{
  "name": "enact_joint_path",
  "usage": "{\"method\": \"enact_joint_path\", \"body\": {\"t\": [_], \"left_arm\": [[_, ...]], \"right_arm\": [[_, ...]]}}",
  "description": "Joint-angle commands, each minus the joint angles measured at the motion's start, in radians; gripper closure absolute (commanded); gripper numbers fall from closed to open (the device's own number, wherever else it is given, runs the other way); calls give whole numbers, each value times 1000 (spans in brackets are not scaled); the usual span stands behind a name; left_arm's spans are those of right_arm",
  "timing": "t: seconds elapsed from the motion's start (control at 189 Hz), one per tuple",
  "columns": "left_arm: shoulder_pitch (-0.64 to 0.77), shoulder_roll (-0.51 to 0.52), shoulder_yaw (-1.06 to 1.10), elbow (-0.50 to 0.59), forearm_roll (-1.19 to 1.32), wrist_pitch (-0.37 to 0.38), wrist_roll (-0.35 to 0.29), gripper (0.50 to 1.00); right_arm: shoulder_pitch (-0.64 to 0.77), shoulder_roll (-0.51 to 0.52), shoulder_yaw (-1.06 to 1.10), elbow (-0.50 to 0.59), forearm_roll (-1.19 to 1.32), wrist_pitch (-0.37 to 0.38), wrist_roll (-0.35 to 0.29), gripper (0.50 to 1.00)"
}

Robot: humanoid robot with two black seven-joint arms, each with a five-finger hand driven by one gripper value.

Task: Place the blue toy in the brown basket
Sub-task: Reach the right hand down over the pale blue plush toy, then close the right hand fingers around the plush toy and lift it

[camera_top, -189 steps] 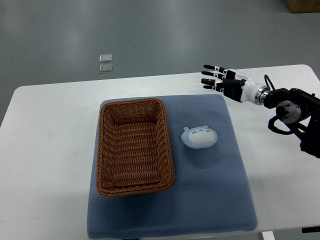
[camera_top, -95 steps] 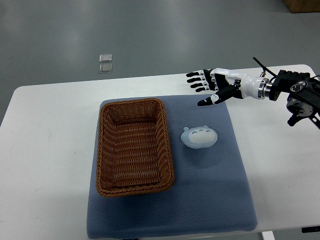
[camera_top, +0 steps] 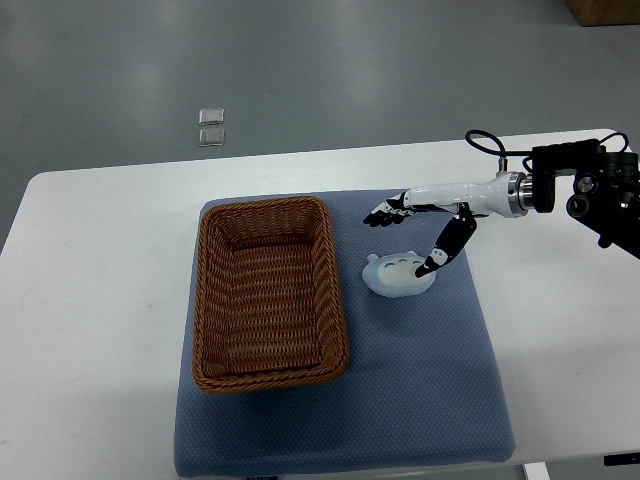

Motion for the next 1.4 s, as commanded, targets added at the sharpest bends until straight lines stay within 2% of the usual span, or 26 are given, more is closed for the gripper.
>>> {"method": "enact_joint_path", "body": {"t": [0.0, 0.116, 0.19, 0.29, 0.819, 0.998, 1.173, 1.199, 1.336, 1.394], "left_arm": [[0, 0, 0, 0, 0, 0, 0, 500], [0, 0, 0, 0, 0, 0, 0, 500], [0, 0, 0, 0, 0, 0, 0, 500], [0, 0, 0, 0, 0, 0, 0, 500], [0, 0, 0, 0, 0, 0, 0, 500], [0, 0, 0, 0, 0, 0, 0, 500], [0, 0, 0, 0, 0, 0, 0, 500], [0, 0, 0, 0, 0, 0, 0, 500], [0, 0, 0, 0, 0, 0, 0, 500], [0, 0, 0, 0, 0, 0, 0, 500]], "right_arm": [[-3, -16, -9, 29, -15, -5, -1, 587], [-7, -16, -38, 29, -16, -47, -1, 589], [-12, -13, -72, 29, -16, -119, -1, 589], [-15, -16, -107, 29, -15, -175, 1, 589], [-47, -6, -124, 58, -15, -189, -1, 591], [-61, 0, -127, 55, -16, -243, -5, 599], [-76, 2, -127, 48, -28, -275, -8, 642], [-81, 2, -129, 46, -31, -280, -7, 666], [-81, 2, -152, 44, -31, -297, -8, 711], [-81, 0, -158, 44, -31, -307, -7, 764]]}}
